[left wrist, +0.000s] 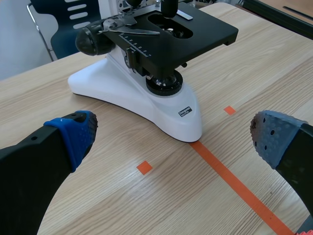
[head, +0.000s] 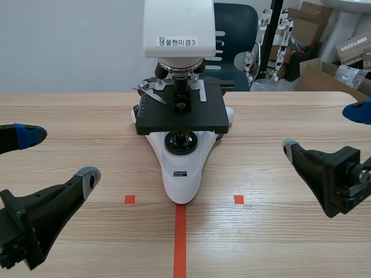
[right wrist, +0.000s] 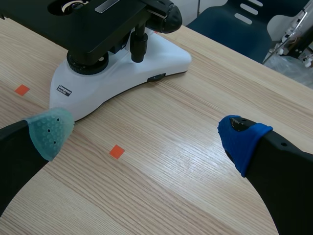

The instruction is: Point at the revolving nosepiece

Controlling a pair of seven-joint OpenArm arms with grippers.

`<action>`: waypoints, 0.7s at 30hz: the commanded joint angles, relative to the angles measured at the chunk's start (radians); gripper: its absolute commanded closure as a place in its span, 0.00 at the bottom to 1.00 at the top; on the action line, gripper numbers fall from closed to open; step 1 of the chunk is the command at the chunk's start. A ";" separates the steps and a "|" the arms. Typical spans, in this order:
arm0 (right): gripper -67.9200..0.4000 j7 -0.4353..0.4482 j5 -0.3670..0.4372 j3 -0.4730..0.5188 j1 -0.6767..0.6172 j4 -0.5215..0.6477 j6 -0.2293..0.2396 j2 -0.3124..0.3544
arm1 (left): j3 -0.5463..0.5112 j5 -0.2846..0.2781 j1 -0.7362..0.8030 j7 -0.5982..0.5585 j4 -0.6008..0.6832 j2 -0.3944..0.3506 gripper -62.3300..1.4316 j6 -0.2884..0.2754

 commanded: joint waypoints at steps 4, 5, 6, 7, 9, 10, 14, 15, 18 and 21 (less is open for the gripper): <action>0.00 0.027 0.010 0.015 0.004 0.013 -0.004 0.011 | 0.003 -0.006 0.005 -0.014 0.021 0.008 0.00 0.002; 0.00 0.027 0.010 0.015 0.004 0.013 -0.004 0.011 | 0.003 -0.006 0.005 -0.014 0.021 0.008 0.00 0.002; 0.00 0.026 0.010 0.015 0.004 0.013 -0.004 0.011 | 0.003 -0.006 0.005 -0.014 0.021 0.008 0.00 0.002; 0.00 0.026 0.010 0.015 0.004 0.013 -0.004 0.011 | 0.003 -0.006 0.005 -0.014 0.021 0.008 0.00 0.002; 0.00 0.026 0.010 0.015 0.004 0.013 -0.003 0.011 | 0.003 -0.006 0.005 -0.014 0.021 0.008 0.00 0.002; 0.00 0.027 0.010 0.015 0.004 0.013 -0.003 0.011 | 0.003 -0.006 0.005 -0.014 0.021 0.008 0.00 0.002; 0.00 0.026 0.010 0.015 0.004 0.013 -0.003 0.011 | 0.003 -0.006 0.005 -0.014 0.021 0.008 0.00 0.002; 0.00 0.026 0.010 0.015 0.004 0.013 -0.003 0.011 | 0.003 -0.006 0.005 -0.014 0.021 0.008 0.00 0.002; 0.00 0.026 0.010 0.015 0.004 0.013 -0.003 0.011 | 0.003 -0.006 0.005 -0.014 0.021 0.008 0.00 0.002; 0.00 0.026 0.010 0.015 0.004 0.013 -0.003 0.011 | 0.003 -0.006 0.005 -0.014 0.021 0.008 0.00 0.002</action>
